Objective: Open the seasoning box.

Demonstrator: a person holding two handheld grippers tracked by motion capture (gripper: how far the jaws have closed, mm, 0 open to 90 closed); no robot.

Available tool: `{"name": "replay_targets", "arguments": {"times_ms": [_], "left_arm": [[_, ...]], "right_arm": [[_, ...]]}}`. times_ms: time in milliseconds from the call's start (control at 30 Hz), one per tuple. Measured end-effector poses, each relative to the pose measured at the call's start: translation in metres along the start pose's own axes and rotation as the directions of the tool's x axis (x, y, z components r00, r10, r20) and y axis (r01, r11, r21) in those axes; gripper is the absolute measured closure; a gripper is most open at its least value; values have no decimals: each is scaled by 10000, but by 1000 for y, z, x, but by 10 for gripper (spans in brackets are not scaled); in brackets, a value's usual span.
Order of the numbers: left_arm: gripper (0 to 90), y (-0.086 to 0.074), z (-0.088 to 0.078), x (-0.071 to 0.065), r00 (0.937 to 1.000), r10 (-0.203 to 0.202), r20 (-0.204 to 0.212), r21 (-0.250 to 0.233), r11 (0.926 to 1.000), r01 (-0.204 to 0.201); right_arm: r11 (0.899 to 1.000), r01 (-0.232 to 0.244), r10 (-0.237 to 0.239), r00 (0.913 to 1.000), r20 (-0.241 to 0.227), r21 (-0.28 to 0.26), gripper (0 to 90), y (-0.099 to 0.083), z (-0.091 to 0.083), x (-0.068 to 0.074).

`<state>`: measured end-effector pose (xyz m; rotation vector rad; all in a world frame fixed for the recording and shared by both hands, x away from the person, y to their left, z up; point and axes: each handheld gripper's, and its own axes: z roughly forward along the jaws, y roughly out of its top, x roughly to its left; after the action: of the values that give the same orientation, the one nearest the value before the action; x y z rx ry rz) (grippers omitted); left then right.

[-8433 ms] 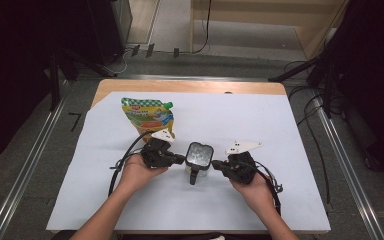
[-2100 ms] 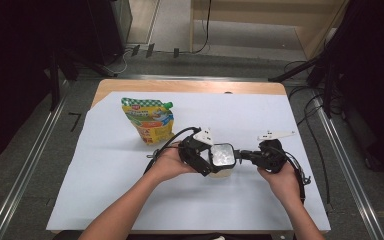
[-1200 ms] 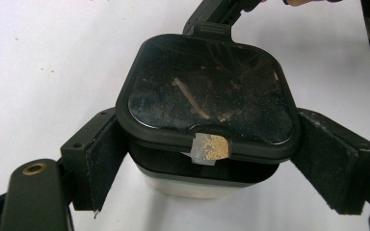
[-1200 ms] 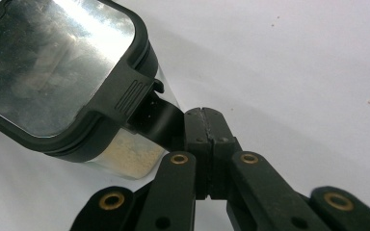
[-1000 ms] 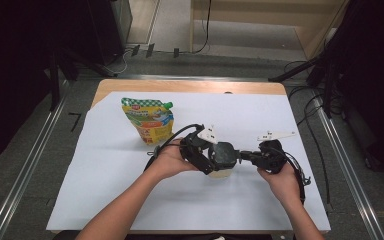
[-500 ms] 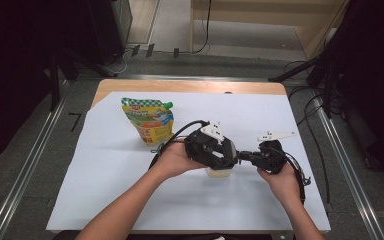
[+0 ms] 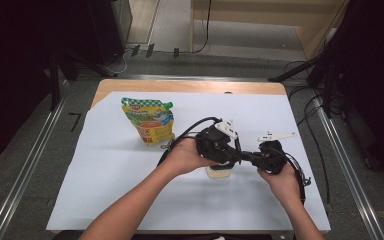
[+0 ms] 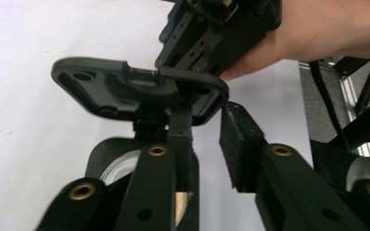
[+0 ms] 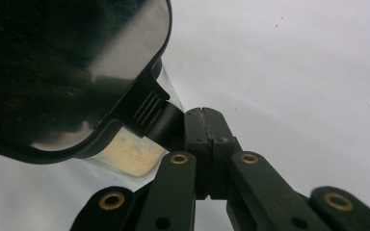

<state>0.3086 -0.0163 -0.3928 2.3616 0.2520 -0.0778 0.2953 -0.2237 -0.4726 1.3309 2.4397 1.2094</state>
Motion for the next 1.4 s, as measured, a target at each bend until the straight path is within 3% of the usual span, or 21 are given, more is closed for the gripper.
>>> {"name": "replay_targets", "arguments": {"times_ms": [133, 733, 800, 1000, 1033, 1100, 1367, 1400], "left_arm": [[782, 4, 6, 1, 10000, 32, 55, -28, 10000, -32], [763, 2, 14, 7, 9970, -580, 507, -218, 9980, 592], [758, -3, 9, 8, 9961, -703, 538, -276, 9970, 719], [705, -12, -4, 10, 9935, -987, 569, -332, 9944, 1007], [704, -17, -10, 12, 9889, -1276, 759, -361, 9908, 1306], [696, -20, -14, 12, 9873, -1383, 775, -424, 9890, 1419], [688, -47, -43, 14, 9855, -1604, 551, -1081, 9803, 1656], [688, -54, -49, 15, 9857, -1651, 324, -1167, 9789, 1678]], "right_arm": [[10000, -34, 34, 10000, 2, -28, 900, -1, 0, 0], [9999, -96, 95, 9999, -38, -87, 900, -2, -2, 0], [9998, 82, -83, 10000, -44, -164, 900, -2, -4, 0], [9994, -214, 213, 9998, -44, -271, 900, -4, -17, -7], [9992, -235, 233, 9997, -58, -315, 896, -6, -20, -6], [9990, -262, 260, 9996, -54, -348, 886, -7, -23, -5], [9986, -222, 216, 9997, -133, -473, 844, -25, -51, 21], [9988, -196, 188, 9997, -166, -439, 832, -27, -52, 25]]}}
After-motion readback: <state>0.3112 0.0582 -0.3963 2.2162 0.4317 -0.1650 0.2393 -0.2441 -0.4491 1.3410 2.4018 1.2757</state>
